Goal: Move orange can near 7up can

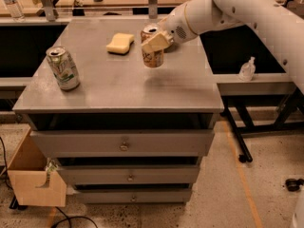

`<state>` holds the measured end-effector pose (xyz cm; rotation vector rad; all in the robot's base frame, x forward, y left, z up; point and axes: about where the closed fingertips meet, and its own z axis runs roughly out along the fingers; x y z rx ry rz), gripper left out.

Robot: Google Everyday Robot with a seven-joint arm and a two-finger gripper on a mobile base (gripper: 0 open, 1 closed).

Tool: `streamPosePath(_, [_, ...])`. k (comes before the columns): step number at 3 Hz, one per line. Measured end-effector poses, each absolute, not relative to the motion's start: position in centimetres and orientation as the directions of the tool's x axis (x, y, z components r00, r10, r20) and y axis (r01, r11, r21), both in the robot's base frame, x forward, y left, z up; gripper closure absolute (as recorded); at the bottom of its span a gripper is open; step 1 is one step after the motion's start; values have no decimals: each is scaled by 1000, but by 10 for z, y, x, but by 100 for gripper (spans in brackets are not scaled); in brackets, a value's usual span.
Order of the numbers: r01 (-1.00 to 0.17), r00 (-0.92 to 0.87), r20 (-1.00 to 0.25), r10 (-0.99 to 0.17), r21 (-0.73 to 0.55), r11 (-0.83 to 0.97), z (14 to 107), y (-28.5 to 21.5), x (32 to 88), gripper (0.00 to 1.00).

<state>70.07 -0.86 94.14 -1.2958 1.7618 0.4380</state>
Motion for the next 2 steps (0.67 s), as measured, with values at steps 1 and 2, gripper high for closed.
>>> streamPosePath(1, [-930, 16, -764, -645, -248, 272, 960, -6, 679, 100])
streamPosePath(2, [-943, 17, -751, -660, -231, 239, 955, -6, 670, 100])
